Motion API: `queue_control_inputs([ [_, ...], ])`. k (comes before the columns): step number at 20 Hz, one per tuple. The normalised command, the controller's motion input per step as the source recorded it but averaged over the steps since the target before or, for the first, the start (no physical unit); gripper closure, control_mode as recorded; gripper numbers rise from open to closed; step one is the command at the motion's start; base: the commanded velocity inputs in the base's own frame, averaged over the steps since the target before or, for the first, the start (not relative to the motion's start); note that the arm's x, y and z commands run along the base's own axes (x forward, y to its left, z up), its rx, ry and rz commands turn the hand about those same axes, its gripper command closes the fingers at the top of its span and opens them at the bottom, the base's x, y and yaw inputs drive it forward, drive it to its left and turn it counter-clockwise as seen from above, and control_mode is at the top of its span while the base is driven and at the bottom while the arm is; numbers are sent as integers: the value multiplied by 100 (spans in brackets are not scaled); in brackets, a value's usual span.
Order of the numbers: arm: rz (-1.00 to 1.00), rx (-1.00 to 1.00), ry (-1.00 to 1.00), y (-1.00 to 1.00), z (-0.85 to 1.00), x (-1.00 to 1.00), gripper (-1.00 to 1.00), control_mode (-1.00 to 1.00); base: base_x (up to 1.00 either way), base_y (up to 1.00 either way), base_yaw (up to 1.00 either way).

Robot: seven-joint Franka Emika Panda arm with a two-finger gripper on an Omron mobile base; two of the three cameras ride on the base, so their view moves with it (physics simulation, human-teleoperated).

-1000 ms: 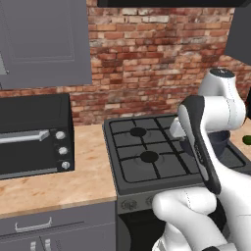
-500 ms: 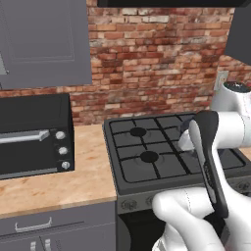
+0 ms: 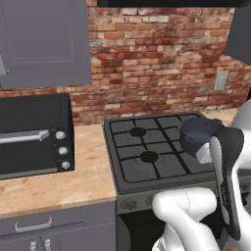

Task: Turn on the burner for the pot on the stove. Wait thirty seconds for the pot to heat up. Then add the lime to the pot.

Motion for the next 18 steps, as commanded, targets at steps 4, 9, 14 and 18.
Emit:
queue_control_inputs([
  [4, 0, 0, -2, -45, -8, -20, -100, -100, 0, 0, 0],
  [9, 0, 0, -5, -44, -9, -18, -100, -100, 0, 0, 0],
  [14, 2, 0, -9, -43, -11, -30, -100, -100, 0, 0, 0],
  [18, 0, 0, -26, -34, -13, -46, -100, -100, 0, 0, 0],
])
